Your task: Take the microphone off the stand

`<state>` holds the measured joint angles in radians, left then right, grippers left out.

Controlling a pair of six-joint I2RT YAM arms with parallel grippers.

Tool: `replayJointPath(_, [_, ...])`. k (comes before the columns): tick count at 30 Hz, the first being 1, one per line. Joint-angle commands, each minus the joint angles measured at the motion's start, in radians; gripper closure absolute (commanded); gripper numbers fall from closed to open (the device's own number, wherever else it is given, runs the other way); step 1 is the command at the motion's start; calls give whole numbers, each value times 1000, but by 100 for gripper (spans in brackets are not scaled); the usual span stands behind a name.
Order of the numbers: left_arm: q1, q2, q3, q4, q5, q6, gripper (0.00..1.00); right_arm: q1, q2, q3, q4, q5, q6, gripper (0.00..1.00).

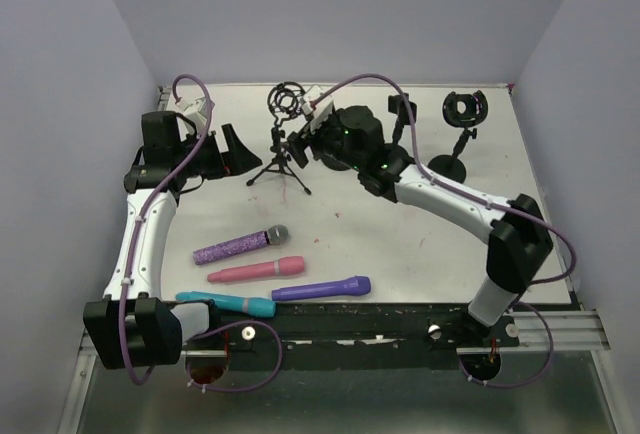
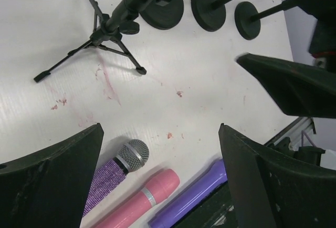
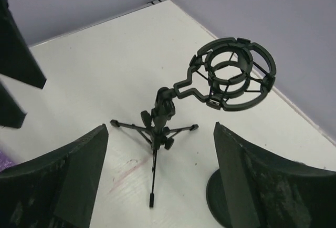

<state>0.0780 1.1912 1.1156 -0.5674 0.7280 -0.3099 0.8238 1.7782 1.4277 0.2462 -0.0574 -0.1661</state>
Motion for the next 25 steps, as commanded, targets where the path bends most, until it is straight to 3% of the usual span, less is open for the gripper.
replayJointPath(1, [-7, -30, -19, 21, -100, 41, 2, 5, -147, -82, -174, 19, -44, 7])
replayJointPath(2, [-9, -30, -17, 21, -123, 51, 2, 5, -164, -76, -226, 37, -24, 0])
replayJointPath(7, [-15, -36, 18, 0, -281, 107, 2, -43, -184, 68, -618, -1, 82, 0])
replayJointPath(12, [-15, -54, 44, 26, -393, 178, 2, -207, -240, 83, -827, -53, 154, 0])
replayJointPath(14, [-18, -79, 41, 64, -413, 230, 2, -273, -232, 102, -869, 37, 245, 0])
replayJointPath(16, [-23, -99, 36, 98, -423, 287, 1, -281, -215, 131, -900, 254, 299, 0])
replayJointPath(18, [-24, -104, 38, 106, -423, 349, 1, -282, -244, 111, -854, 339, 298, 0])
replayJointPath(25, [-26, -30, 128, -3, -499, 405, 2, -282, -290, 45, -785, 320, 307, 0])
